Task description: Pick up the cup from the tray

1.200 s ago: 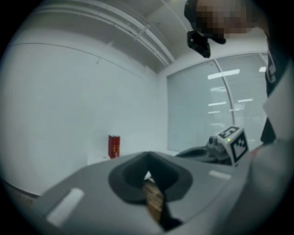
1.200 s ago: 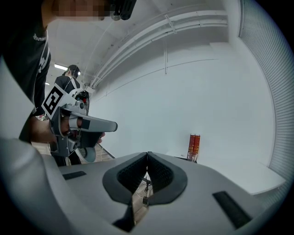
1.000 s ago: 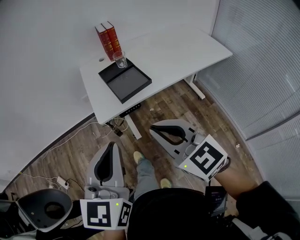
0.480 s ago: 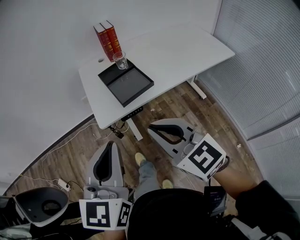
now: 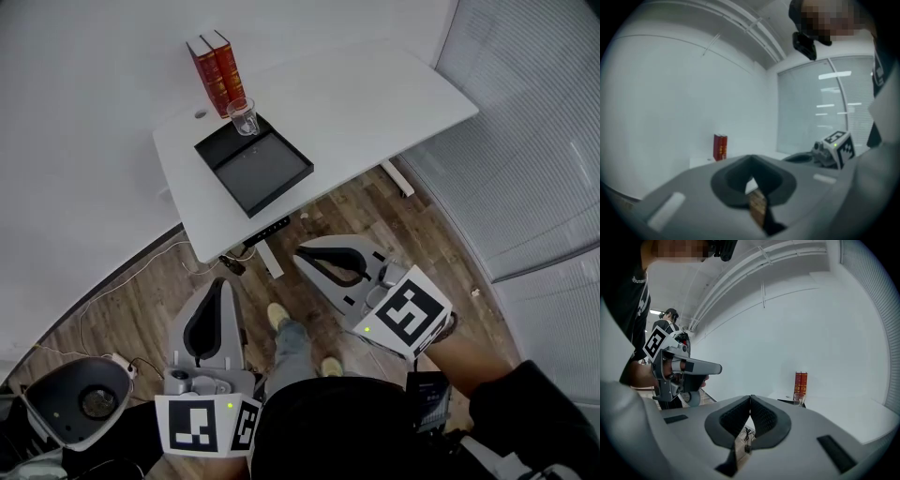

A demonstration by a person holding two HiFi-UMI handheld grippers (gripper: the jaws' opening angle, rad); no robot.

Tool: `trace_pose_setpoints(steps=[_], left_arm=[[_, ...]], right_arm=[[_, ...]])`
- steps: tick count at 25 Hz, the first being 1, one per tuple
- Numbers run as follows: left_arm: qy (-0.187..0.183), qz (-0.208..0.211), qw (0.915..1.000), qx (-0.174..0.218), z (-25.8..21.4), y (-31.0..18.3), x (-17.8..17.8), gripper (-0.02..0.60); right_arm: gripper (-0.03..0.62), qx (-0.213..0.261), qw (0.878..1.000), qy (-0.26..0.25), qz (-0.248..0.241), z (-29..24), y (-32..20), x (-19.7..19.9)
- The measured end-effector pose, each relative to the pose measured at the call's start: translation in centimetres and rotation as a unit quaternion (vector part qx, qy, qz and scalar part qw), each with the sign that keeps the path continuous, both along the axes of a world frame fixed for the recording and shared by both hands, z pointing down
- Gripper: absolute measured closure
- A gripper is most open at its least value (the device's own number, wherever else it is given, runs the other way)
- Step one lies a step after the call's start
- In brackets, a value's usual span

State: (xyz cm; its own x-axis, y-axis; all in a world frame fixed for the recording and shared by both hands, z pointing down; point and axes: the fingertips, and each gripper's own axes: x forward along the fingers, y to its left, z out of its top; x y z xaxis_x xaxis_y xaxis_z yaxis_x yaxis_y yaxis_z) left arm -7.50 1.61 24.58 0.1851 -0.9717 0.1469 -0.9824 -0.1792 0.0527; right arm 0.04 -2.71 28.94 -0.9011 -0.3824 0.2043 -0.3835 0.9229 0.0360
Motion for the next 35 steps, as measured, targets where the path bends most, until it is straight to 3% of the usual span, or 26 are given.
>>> trace_pose_setpoints(steps=[14, 24, 35], left_arm=[[0.011, 0.005, 0.9999, -0.012, 0.4, -5.9, -3.9, 0.581], [0.024, 0.013, 0.9996, -0.007, -0.4, -10.2, -7.7, 0.581], [0.030, 0.028, 0.9991, -0.007, 0.2, -14.9, -12.4, 0.581]], right_arm=[[0.579, -0.020, 0.999, 0.014, 0.024, 0.2, -5.9, -3.4], [0.580, -0.002, 1.000, 0.019, 0.018, -1.0, -10.1, -7.0], [0.579, -0.002, 0.999, 0.029, 0.045, -1.1, -14.5, -11.3]])
